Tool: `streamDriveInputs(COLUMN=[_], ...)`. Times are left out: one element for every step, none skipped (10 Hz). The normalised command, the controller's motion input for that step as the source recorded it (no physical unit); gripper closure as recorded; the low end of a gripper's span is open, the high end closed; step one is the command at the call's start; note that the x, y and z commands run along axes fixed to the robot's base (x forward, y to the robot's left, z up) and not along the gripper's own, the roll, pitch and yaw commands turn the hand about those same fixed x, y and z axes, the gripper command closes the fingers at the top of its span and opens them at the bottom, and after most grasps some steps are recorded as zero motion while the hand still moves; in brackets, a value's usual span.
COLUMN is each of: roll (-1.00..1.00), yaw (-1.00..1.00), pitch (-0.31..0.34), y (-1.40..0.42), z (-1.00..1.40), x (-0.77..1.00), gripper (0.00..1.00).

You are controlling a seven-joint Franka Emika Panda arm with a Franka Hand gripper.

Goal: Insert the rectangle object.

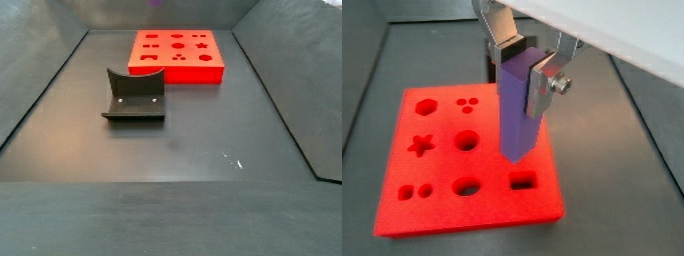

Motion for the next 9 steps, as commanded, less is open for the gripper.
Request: streamDriveInputs(roll=[0.0,0.21,0.23,0.23,0.21,0.21,0.16,0.12,0.0], yaw=[0.02,-0.46,-0.98,-1.0,-1.0,-1.0,-1.0,-1.0,-0.69], pitch=[0.0,0.124,0.0,-0.044,-0.056,-0.067,-0.076,-0.074,-0.12], y=[0.0,-0.19,-0.01,0.0,0.0,0.0,-0.01,0.0,0.0], z=[-0.01,-0.26,-0.43,-0.45,-0.43,-0.41,-0.31,-0.21,-0.02], x=[0.0,0.35,0.0,0.0,0.01,0.07,0.05,0.03,0.42], gripper=[1.0,1.0,1.0,1.0,1.0,1.0,1.0,1.0,1.0])
